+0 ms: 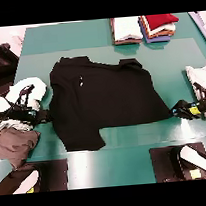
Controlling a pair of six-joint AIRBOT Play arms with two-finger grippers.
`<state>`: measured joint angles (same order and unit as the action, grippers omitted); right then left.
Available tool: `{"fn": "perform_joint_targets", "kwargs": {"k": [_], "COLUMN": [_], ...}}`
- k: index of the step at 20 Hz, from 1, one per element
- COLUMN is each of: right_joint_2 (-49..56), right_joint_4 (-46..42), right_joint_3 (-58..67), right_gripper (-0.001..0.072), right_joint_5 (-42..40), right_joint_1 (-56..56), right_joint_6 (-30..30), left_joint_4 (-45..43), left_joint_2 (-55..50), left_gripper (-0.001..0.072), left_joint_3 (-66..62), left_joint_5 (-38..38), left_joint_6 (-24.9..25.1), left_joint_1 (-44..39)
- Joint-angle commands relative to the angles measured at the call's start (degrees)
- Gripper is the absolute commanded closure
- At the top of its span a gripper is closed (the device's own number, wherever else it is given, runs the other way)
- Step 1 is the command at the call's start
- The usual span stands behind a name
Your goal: Fold the shirts.
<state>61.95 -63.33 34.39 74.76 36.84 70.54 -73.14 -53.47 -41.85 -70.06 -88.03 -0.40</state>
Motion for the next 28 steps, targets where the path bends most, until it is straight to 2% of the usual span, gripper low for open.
{"fn": "perform_joint_targets", "kwargs": {"k": [1,3,5,6,11,16,18,24,26,27,28], "right_joint_2": [2.7,4.7,4.4,3.3,-1.6,-0.4,0.9,1.6,1.6,1.6,1.5], "right_joint_4": [1.9,1.9,1.8,1.7,1.9,1.9,1.9,1.9,1.9,1.9,1.9], "right_joint_3": [-0.8,-0.8,-0.8,-0.8,-0.8,0.9,2.6,7.6,8.6,9.4,10.8], "right_gripper": [0.0238,0.0401,0.0629,0.0695,0.0695,0.0695,0.0695,0.0696,0.0695,0.0696,0.0696], "right_joint_5": [-3.3,-5.0,-6.8,-7.5,-8.1,-5.5,-4.2,-2.5,-1.5,-0.9,-0.1], "right_joint_1": [-4.1,-7.1,-10.1,-11.3,-13.7,-13.7,-13.7,-13.7,-13.7,-13.7,-13.7], "right_joint_6": [0.3,0.3,-0.2,-0.1,-0.1,-0.1,-0.1,-0.1,-0.1,-0.1,-0.1], "left_joint_4": [0.5,0.4,-0.4,-0.6,0.4,7.9,12.0,12.3,12.4,12.4,12.4], "left_joint_2": [0.2,0.2,0.2,0.2,0.2,-0.1,-0.1,-0.1,-0.1,0.0,0.2], "left_gripper": [0.025,0.025,0.025,0.025,0.0249,0.025,0.0251,0.0268,0.0638,0.0685,0.0685], "left_joint_3": [0.4,0.4,0.4,0.6,6.6,13.5,14.4,15.9,15.5,14.7,12.9], "left_joint_5": [0.4,-0.7,-1.2,-1.2,2.4,9.7,10.3,11.3,12.4,12.4,11.8], "left_joint_6": [0.0,0.0,0.0,0.0,0.0,0.1,1.9,2.6,2.6,2.6,2.6], "left_joint_1": [0.0,0.0,0.0,0.0,0.0,0.0,0.0,0.0,0.0,0.0,0.0]}}
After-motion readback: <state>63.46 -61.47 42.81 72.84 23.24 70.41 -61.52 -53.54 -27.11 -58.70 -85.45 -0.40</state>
